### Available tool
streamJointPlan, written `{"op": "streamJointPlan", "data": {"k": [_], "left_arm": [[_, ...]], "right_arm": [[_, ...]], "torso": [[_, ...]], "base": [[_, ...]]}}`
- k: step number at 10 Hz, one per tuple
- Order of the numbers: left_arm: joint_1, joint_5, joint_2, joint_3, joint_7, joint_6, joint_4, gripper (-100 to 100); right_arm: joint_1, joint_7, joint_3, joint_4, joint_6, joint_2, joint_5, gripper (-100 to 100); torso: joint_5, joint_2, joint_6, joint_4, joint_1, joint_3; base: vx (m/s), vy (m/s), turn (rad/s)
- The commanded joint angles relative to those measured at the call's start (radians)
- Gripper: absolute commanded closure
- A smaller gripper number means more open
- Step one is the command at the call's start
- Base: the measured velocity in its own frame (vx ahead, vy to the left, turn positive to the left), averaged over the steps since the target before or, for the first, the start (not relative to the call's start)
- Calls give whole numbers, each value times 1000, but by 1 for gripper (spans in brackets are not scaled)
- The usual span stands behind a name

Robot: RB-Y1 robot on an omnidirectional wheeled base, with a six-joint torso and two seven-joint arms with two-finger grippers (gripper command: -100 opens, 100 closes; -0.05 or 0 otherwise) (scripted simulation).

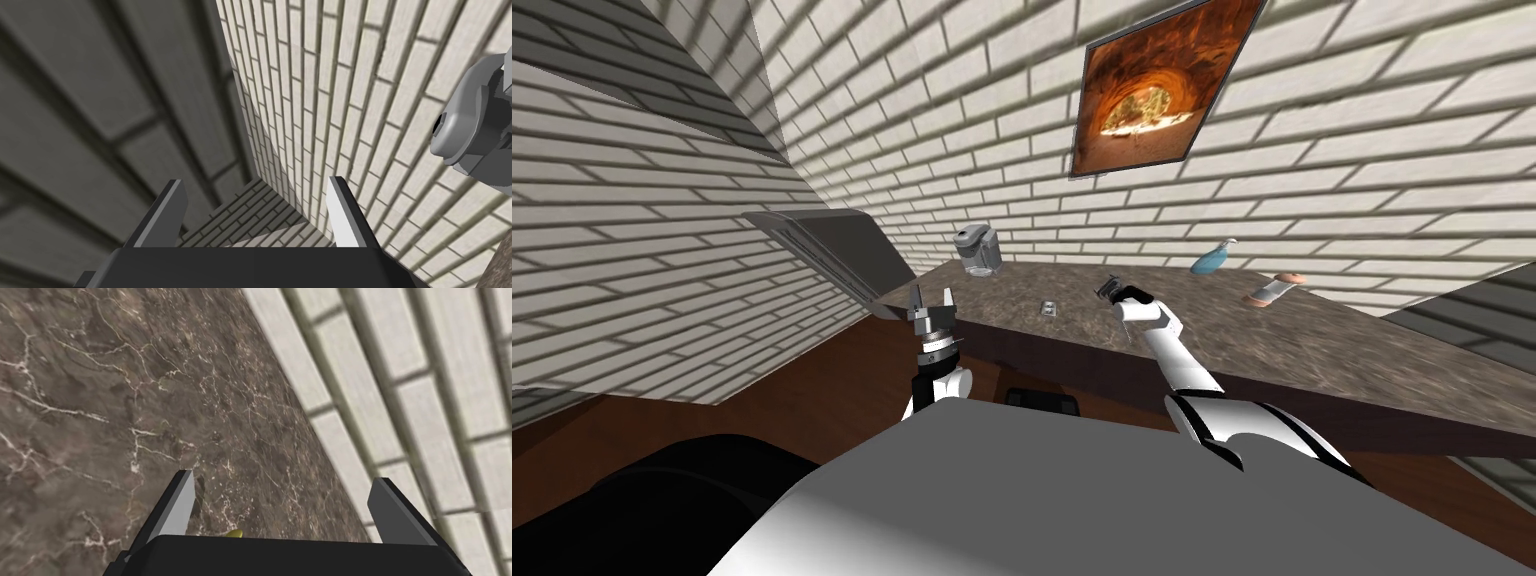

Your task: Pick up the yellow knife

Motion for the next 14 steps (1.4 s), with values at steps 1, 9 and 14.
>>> {"op": "streamJointPlan", "data": {"k": [1, 9, 14], "left_arm": [[0, 0, 0, 0, 0, 0, 0, 0], [0, 0, 0, 0, 0, 0, 0, 0], [0, 0, 0, 0, 0, 0, 0, 0]], "right_arm": [[-7, -14, 0, 16, 39, -1, -1, -100], [-139, -171, -13, 199, 247, -30, -36, -100], [-220, -272, -23, 317, 383, -47, -60, -100]], "torso": [[0, 0, 0, 0, 0, 0], [0, 0, 0, 0, -1, 0], [0, 0, 0, 0, -2, 0]], "base": [[5, 10, 12], [11, 13, -49], [11, 4, -44]]}}
